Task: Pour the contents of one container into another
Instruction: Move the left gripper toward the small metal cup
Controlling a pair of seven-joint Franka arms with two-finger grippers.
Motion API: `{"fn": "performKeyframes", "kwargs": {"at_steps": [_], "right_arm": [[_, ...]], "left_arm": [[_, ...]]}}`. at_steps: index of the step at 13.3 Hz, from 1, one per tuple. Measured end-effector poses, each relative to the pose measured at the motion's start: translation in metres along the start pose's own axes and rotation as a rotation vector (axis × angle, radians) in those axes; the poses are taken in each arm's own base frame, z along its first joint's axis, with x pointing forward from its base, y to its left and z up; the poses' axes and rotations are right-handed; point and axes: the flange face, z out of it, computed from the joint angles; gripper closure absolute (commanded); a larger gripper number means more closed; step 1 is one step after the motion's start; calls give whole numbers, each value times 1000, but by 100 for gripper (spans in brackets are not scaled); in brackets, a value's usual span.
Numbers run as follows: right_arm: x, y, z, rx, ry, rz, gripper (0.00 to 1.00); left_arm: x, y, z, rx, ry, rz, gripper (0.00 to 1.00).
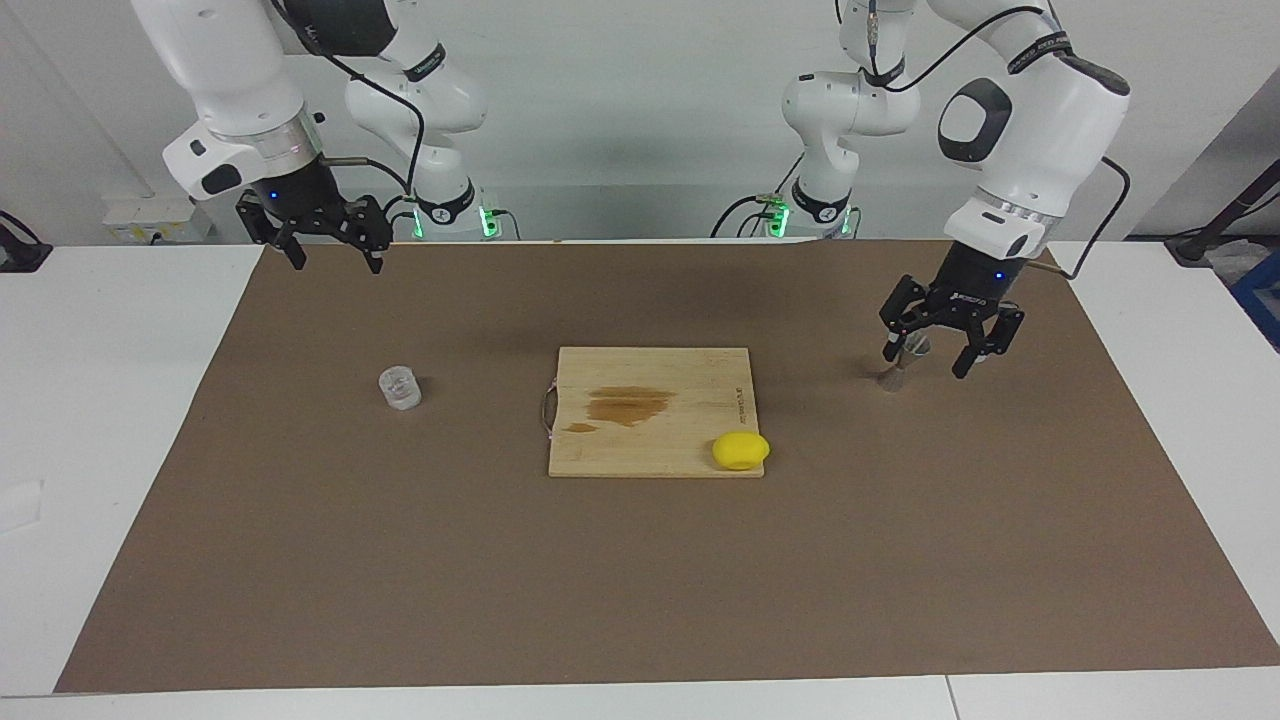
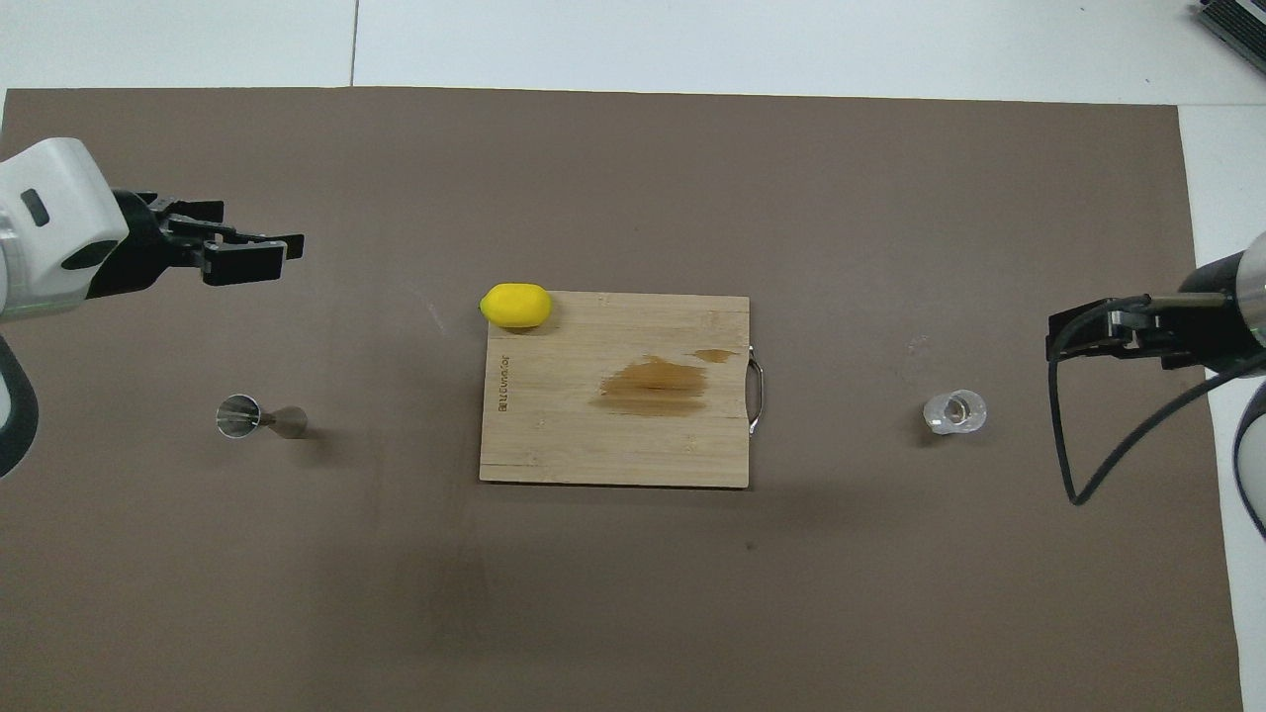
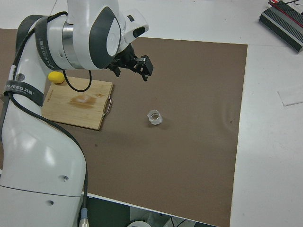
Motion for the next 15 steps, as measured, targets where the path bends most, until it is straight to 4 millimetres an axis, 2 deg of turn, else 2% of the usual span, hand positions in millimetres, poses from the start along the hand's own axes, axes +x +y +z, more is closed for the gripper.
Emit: {"fn": "performKeyframes", "kwargs": {"at_steps": [2,6,8,11,15], "right_arm": [[0,0,0,0,0,0,1],[0,0,0,0,0,0,1],[0,0,0,0,0,0,1],[0,0,0,0,0,0,1],[0,0,0,0,0,0,1]], "left_arm": [[-5,-12,-8,-49,26,22,0],[-19,-34,-17,-115,47,-56,0],[-35,-49,-22,-195,47,-131,0],[-69,-79,-26,-298,72,-225,0],[-107,-113,-22,-342,114,-92,0]]}}
